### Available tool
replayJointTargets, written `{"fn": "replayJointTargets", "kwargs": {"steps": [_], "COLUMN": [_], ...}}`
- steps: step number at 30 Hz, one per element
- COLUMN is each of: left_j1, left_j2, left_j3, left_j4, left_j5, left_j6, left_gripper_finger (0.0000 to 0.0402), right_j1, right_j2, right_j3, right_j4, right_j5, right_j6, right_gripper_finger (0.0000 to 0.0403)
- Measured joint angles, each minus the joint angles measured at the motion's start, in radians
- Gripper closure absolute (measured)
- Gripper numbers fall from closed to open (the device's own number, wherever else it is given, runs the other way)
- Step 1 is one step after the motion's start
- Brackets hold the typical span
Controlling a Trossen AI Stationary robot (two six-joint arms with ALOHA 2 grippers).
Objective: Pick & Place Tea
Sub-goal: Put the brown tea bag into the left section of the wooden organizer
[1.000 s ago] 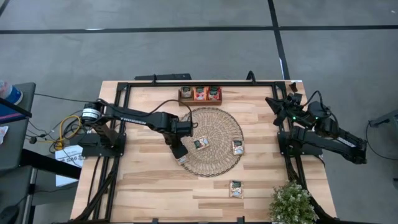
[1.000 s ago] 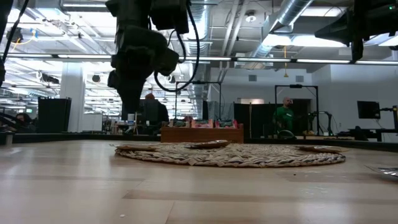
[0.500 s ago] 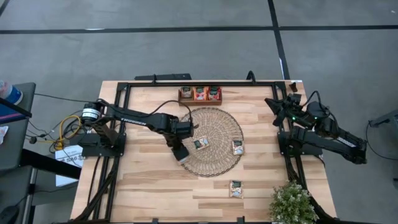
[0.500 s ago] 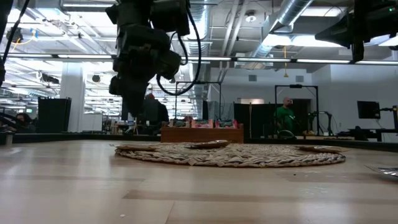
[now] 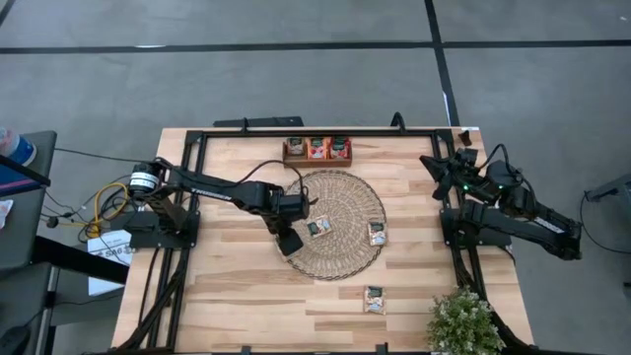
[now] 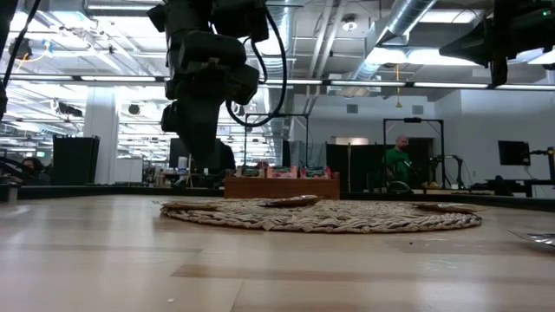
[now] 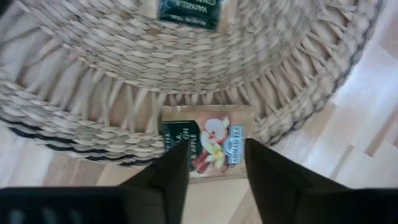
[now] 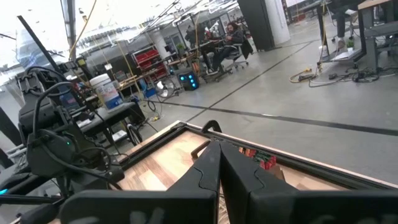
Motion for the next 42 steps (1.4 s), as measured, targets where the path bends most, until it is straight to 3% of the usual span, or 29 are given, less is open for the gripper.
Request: {"fn": "replayJointTargets", "kwargs": {"steps": [5,12,16,26,36,42], "left_j1": [-0.004,-0.043,-0.051,-0.051,-0.051,-0.051], "left_j2": [0.0,0.0,0.013,0.129,0.146,0.147], "left_j3": [0.0,0.0,0.001,0.001,0.001,0.001], "left_j4": [-0.005,-0.013,-0.044,-0.048,-0.039,-0.023], "left_j5": [-0.011,-0.047,-0.105,-0.11,-0.116,-0.093], "left_j6": [-0.003,0.027,0.01,0.004,0.023,0.03], "left_gripper_finger": [0.0213,0.0206,0.0206,0.0209,0.0211,0.0255], "right_j1": [0.0,0.0,0.0,0.001,0.001,0.001], "right_j2": [0.0,0.0,0.0,0.0,0.0,0.0], "right_j3": [0.0,0.0,0.0,0.0,0.0,0.0], "right_j4": [0.0,0.0,0.0,0.0,0.003,0.003], "right_j5": [0.0,0.0,0.0,-0.001,-0.002,-0.005], "right_j6": [0.0,0.0,0.0,0.0,0.01,0.01], "right_gripper_finger": [0.0403,0.0403,0.0403,0.0403,0.0403,0.0403]}}
